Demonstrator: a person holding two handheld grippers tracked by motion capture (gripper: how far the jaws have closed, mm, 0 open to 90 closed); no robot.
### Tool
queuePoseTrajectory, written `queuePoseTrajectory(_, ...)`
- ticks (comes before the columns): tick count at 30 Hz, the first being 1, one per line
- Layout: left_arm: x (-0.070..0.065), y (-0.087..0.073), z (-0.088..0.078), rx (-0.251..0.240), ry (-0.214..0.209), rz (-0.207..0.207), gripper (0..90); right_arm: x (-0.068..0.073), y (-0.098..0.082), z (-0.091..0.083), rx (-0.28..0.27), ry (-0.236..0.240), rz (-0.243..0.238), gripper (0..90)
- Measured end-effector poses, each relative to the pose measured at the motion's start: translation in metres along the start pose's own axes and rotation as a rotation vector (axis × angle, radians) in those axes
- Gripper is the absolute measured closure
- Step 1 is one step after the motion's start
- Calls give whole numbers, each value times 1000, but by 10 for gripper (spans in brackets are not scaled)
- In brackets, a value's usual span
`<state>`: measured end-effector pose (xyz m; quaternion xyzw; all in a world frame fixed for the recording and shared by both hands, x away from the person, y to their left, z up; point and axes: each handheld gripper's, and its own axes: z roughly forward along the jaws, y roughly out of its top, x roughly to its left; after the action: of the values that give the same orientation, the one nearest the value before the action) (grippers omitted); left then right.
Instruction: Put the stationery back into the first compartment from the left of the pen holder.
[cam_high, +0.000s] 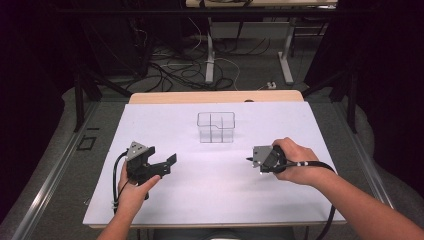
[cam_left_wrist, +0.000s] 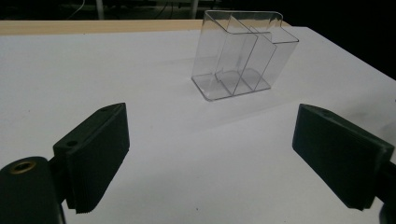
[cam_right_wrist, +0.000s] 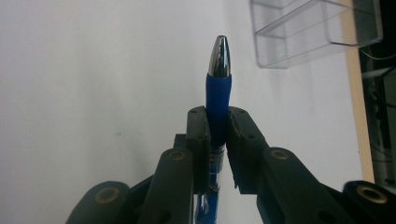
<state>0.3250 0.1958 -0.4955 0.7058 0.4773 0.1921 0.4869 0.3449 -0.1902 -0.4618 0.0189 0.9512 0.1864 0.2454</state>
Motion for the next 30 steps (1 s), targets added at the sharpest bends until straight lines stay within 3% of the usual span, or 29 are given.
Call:
queuePoseTrajectory(6,0,0,1,-4,5,10,55,-16,5,-10,-109,-62,175,796)
queuePoseTrajectory(17,1,-1,1,-2,2,9,3,-41,18,-16,-299,-154,440,796)
queuePoseTrajectory(23,1,-2,1,-4,0,22,3,-57,27,-16,-378,-172,546,796)
queuePoseTrajectory(30,1,-3,2,1,-1,35,3,-76,39,-12,-427,-158,634,796)
